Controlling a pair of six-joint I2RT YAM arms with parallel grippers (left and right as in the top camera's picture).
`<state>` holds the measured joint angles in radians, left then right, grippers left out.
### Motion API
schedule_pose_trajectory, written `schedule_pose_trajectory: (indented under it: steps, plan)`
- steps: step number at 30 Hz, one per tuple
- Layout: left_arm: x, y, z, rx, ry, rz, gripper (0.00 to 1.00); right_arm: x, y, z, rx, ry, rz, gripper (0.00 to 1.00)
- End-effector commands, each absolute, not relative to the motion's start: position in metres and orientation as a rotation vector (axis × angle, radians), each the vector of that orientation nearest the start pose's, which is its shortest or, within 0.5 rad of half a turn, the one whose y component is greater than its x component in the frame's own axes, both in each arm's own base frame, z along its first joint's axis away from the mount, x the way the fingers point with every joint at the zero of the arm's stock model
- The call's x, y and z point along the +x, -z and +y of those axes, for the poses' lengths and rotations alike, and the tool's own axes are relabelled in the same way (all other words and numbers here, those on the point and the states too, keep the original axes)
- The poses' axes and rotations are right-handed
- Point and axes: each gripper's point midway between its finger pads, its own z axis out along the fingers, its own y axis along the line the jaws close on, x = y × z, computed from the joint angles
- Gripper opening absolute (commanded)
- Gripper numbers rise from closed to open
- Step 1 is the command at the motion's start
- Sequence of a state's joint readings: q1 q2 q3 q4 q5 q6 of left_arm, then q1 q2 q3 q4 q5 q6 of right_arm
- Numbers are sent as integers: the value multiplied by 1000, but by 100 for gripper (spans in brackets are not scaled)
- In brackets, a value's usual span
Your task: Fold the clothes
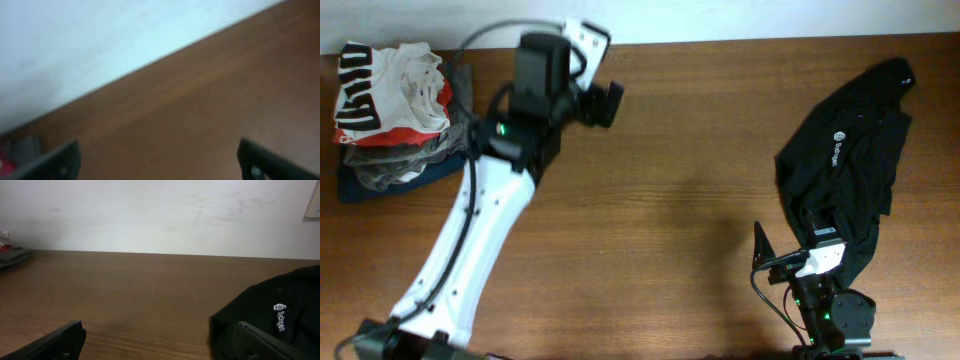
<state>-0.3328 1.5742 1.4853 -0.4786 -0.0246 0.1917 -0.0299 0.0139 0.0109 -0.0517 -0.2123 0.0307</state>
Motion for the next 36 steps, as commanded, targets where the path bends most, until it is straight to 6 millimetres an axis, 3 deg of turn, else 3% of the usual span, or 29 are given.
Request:
schedule_pose_trajectory:
  steps: [1, 5, 14, 24, 29, 36]
  plan:
    - [427, -255, -141, 536, 46, 2042, 99, 243, -162, 34, -123, -200, 1622, 99]
    - [400, -224, -132, 507, 54, 1955, 99, 243, -162, 34, -124, -200, 1622, 99]
    - [319, -163, -101, 469, 55, 1856, 99, 243, -162, 34, -123, -200, 1622, 99]
    - [276, -154, -57, 273, 55, 1749, 99, 243, -162, 34, -123, -200, 1622, 99]
    - [265, -144, -43, 220, 39, 1728, 99, 243, -162, 34, -124, -200, 1622, 99]
    - [256, -153, -23, 158, -10, 1692, 99, 243, -162, 34, -123, -200, 1622, 99]
